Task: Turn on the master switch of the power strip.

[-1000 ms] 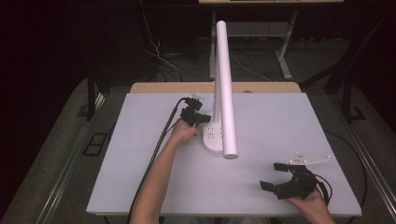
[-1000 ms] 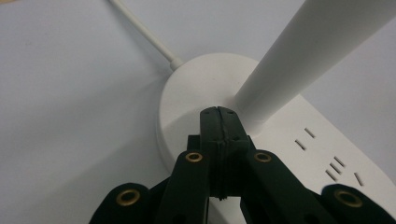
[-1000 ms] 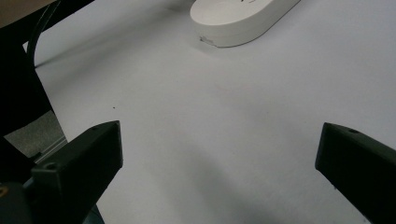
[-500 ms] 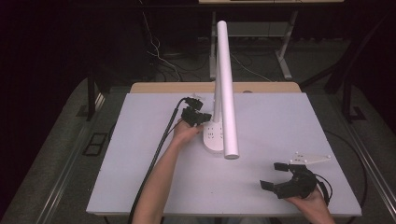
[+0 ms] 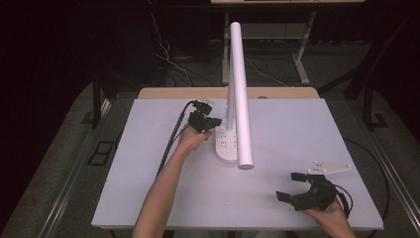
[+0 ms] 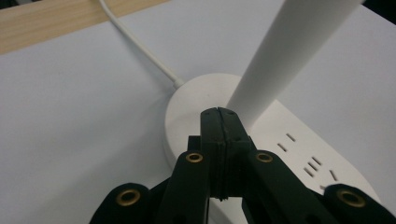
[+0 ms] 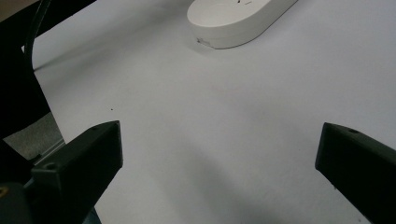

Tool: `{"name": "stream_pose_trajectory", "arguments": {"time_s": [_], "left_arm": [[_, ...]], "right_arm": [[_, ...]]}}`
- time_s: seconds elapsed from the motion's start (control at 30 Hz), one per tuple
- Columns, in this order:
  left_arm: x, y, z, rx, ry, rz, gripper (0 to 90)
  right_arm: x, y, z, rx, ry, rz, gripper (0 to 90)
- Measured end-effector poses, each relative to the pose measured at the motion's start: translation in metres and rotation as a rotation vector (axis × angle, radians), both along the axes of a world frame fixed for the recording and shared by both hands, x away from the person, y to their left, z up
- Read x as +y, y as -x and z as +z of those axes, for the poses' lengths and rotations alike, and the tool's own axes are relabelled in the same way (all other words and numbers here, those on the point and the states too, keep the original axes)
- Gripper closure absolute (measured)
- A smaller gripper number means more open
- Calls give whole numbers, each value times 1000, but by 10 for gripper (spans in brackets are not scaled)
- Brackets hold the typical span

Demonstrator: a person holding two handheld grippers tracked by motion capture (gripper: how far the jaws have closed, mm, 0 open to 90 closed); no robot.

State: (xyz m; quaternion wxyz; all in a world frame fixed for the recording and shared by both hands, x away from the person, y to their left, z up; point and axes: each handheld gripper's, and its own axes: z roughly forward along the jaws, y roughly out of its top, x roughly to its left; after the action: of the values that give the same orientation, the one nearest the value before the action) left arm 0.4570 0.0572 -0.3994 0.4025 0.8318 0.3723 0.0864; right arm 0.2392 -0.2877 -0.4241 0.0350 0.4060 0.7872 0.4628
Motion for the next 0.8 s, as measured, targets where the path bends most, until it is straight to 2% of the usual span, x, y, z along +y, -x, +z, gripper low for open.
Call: {"name": "stream_pose_trajectory", "arguments": {"time_s": [0.07, 0.23, 0.37, 0.4, 0.5, 0.53, 0.57, 0.6, 0.63, 0.67, 0.73, 0.77, 0.8], "left_arm": [[2, 3, 4, -14, -9, -11, 895], [5, 9, 14, -37, 3, -18, 894], [10, 16, 21, -35, 40, 3, 893], [13, 16, 22, -49, 34, -8, 887], [19, 20, 26, -56, 38, -12, 849], [19, 21, 27, -61, 53, -2, 837], [23, 22, 29, -62, 48, -17, 816], [24, 24, 29, -60, 74, 0, 795], [26, 25, 31, -55, 73, -3, 778], [27, 27, 32, -52, 88, 5, 763], [30, 30, 34, -54, 103, 12, 708], [34, 32, 36, -51, 98, -1, 668], [36, 33, 37, -51, 116, 11, 618]], "right_arm": [[0, 0, 0, -1, 1, 1, 3], [0, 0, 0, -6, -2, 0, 3], [1, 1, 1, -3, -3, 1, 3], [1, 1, 1, -3, -3, 1, 3], [1, 1, 1, -2, -4, 3, 3], [1, 1, 1, -1, -3, 3, 3], [1, 1, 1, -1, -3, 3, 3], [1, 0, 1, -3, -4, 3, 3], [1, 1, 1, -2, -4, 3, 3], [1, 0, 1, -3, -4, 4, 3], [1, 1, 1, -4, -3, 5, 3], [1, 1, 1, -4, -3, 5, 3], [1, 1, 1, -5, -3, 6, 3]]}}
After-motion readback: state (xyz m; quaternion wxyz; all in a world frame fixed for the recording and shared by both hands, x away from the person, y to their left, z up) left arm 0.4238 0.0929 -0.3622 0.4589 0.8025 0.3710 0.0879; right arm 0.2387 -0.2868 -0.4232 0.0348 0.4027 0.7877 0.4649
